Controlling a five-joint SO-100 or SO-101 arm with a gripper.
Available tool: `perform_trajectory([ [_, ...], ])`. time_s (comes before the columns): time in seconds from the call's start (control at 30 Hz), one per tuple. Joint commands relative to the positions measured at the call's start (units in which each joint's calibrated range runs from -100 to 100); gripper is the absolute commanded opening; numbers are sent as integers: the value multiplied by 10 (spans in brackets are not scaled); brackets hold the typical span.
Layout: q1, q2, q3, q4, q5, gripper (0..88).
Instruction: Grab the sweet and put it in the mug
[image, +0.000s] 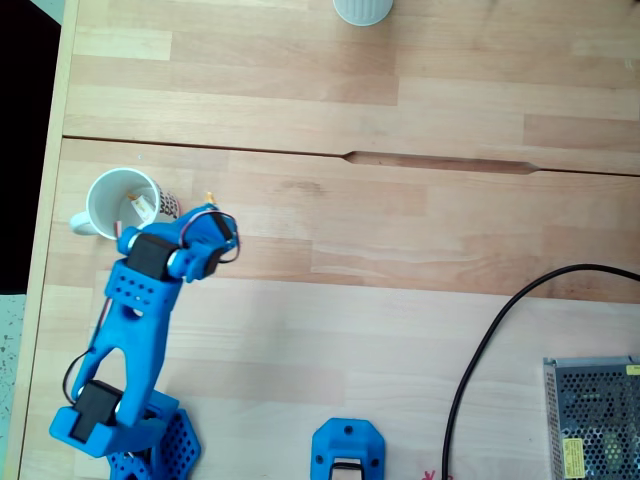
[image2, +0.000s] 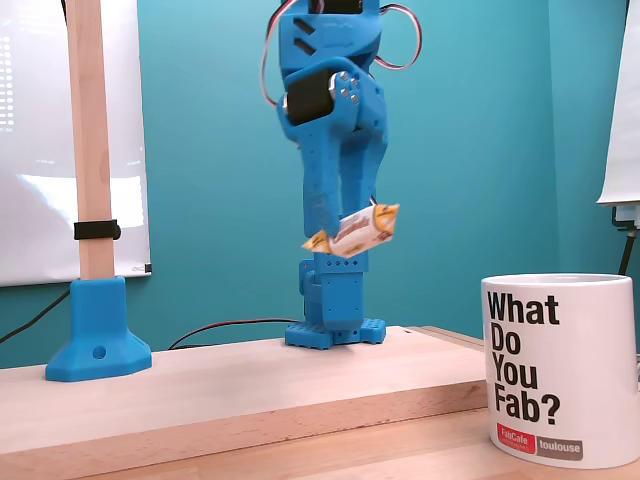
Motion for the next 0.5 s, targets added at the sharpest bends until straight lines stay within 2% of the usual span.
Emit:
perform_trajectory([
  [0.0, -18, -53, -8, 3, -2, 31],
  [0.47, -139, -56, -7, 4, -3, 31],
])
